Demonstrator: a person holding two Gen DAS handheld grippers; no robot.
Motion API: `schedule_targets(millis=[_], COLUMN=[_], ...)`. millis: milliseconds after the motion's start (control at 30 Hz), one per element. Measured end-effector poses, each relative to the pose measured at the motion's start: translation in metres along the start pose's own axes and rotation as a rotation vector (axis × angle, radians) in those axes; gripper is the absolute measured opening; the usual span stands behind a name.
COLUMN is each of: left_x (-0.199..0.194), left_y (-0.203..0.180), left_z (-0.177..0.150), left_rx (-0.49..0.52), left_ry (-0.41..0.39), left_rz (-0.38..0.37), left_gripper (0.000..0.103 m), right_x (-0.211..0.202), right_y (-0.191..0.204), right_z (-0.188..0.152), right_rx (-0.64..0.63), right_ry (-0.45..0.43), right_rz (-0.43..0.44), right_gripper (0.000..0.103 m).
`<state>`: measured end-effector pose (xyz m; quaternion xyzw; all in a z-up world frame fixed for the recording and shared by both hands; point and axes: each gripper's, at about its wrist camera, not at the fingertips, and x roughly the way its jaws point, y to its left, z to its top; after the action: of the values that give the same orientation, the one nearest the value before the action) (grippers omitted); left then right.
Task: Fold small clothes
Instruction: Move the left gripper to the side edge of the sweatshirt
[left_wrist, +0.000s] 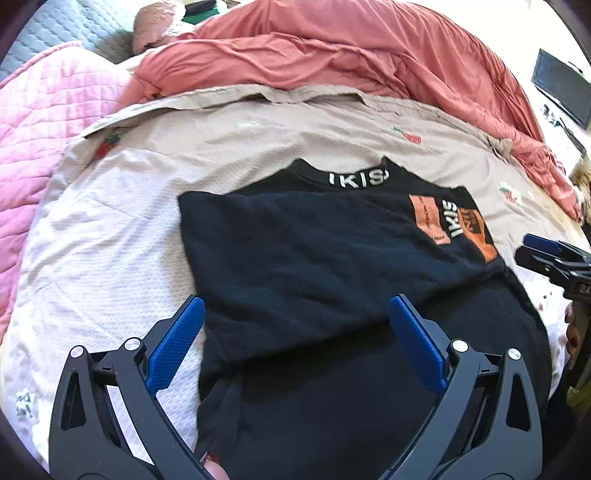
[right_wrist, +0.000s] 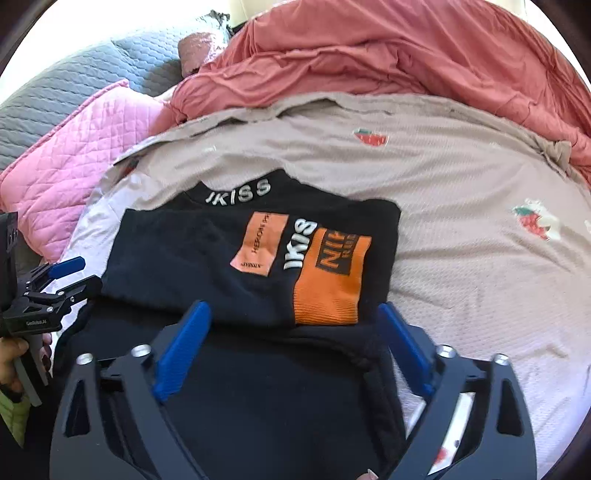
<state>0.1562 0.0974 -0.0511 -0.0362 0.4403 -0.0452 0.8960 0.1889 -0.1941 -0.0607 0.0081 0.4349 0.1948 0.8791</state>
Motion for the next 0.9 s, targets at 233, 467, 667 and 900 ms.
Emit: schedule_targets(millis=[233, 467, 667, 900], left_x=[-0.04, -0.083, -0.106, -0.103], left_y=[0.016, 0.051, 0.063, 0.057], left_z=[-0.009, -0.018, -0.04, -0.085], left_rx=[-0.038, -0.142, -0.149, -0.197], left_ry=[-0.04, -0.054, -0.004, 0.128], left_rz=[0.031, 0.061, 0.09, -0.02], left_gripper=[0.094, 0.094, 0.094, 0.094], right_x=[-0.041, -0.081, -0.097, -0.101], right_y=[-0.006, -0.017, -0.028, -0.033], right_z=[-0.001, -0.017, -0.043, -0.075], right_rx=[-0.012, -0.024, -0.003, 0.043], right_ry=[-0.049, -0.055, -0.005, 0.112], right_rz=[0.006, -0.004, -0.015, -0.043], right_gripper=[0.095, 0.095, 0.095, 0.095])
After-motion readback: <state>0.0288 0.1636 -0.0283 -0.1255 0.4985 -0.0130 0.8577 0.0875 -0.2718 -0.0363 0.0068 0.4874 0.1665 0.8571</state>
